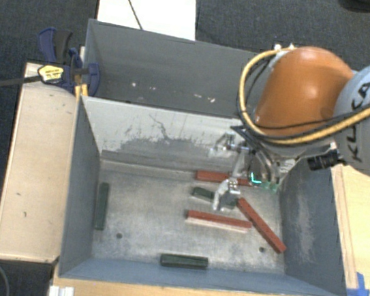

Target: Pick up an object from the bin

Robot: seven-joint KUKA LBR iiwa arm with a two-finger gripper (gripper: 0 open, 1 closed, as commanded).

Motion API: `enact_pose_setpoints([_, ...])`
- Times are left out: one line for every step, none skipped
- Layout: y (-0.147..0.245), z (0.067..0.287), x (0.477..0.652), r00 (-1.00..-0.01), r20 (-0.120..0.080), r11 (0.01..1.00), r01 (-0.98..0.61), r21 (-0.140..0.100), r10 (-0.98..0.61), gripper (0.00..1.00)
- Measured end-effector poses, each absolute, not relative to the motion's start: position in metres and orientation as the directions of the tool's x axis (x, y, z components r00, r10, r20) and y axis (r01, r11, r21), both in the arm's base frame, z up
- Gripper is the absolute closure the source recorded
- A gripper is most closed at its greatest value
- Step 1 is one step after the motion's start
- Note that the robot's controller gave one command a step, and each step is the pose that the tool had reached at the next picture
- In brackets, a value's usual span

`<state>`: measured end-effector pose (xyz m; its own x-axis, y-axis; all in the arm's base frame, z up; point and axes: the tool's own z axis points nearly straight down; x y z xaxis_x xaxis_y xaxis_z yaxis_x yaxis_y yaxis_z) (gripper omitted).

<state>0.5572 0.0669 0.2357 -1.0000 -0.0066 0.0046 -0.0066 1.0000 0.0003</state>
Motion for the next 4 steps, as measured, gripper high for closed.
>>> enact_pose_setpoints([0.066, 0.24, 0.559, -1.0, -0.003, 1.0, -0.004, 0.001, -0.004, 0.0])
enact_pose_setpoints([0.038, 0.169, 0.558, -1.0, -0.007, 1.0, 0.027, 0.002, 0.027, 0.0])
enact_pose_setpoints([0.0, 0.16, 0.553, -0.993, 0.001, 0.993, 0.121, 0.0, 0.121, 0.0])
enact_pose_setpoints([0.011, 0.145, 0.551, -0.998, -0.002, 0.998, 0.068, 0.0, 0.068, 0.0])
